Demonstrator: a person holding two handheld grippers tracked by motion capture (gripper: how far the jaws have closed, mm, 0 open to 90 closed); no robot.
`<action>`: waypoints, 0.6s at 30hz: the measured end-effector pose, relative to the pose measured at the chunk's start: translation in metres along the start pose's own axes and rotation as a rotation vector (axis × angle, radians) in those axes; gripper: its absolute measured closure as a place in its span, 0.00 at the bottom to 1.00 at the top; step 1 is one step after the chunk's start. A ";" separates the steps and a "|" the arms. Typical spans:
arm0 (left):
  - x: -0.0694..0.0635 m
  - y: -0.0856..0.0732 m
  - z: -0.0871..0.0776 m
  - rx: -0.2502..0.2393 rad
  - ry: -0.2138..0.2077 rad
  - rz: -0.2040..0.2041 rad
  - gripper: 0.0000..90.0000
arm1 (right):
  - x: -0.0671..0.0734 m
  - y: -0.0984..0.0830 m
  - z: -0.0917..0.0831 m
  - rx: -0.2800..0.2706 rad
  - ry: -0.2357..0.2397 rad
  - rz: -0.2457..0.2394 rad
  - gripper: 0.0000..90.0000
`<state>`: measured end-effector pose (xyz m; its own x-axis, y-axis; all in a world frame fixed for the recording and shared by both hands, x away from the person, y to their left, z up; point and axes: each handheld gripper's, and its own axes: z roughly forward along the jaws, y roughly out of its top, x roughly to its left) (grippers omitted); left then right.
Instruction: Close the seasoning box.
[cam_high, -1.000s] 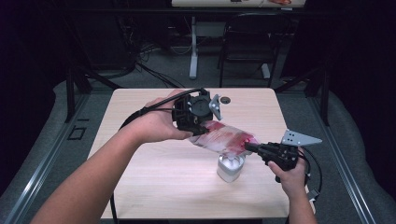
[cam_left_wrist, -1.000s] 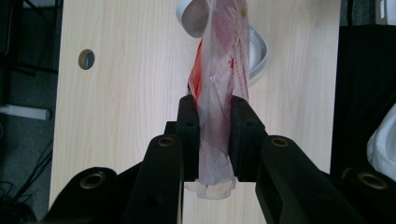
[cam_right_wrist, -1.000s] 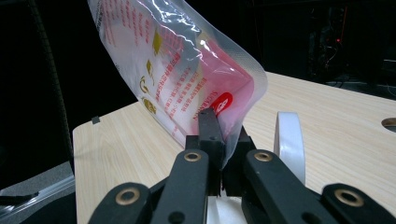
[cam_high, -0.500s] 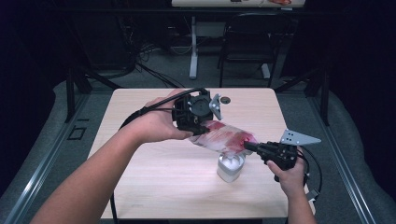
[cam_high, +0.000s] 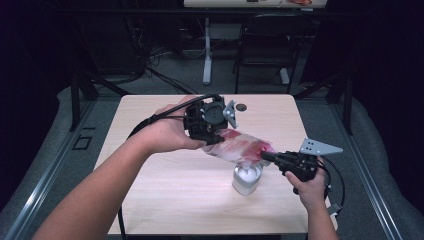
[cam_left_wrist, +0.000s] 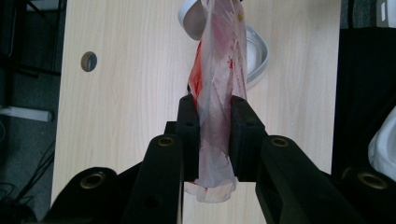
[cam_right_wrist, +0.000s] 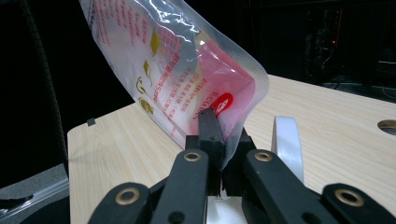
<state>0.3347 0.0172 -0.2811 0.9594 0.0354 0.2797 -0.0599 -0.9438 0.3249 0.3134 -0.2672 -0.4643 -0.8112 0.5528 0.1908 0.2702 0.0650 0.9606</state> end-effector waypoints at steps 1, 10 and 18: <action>0.000 -0.001 0.000 -0.003 -0.002 -0.005 0.85 | 0.000 0.000 0.000 0.000 -0.001 0.000 0.99; 0.001 -0.007 0.004 -0.015 -0.014 -0.019 0.85 | 0.001 0.000 0.000 0.006 0.001 -0.001 0.99; 0.001 -0.023 0.009 -0.040 -0.029 -0.045 0.85 | 0.003 0.001 0.000 0.013 0.000 -0.010 0.99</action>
<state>0.3395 0.0360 -0.2968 0.9689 0.0674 0.2383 -0.0271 -0.9276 0.3725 0.3113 -0.2655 -0.4632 -0.8140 0.5518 0.1817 0.2691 0.0811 0.9597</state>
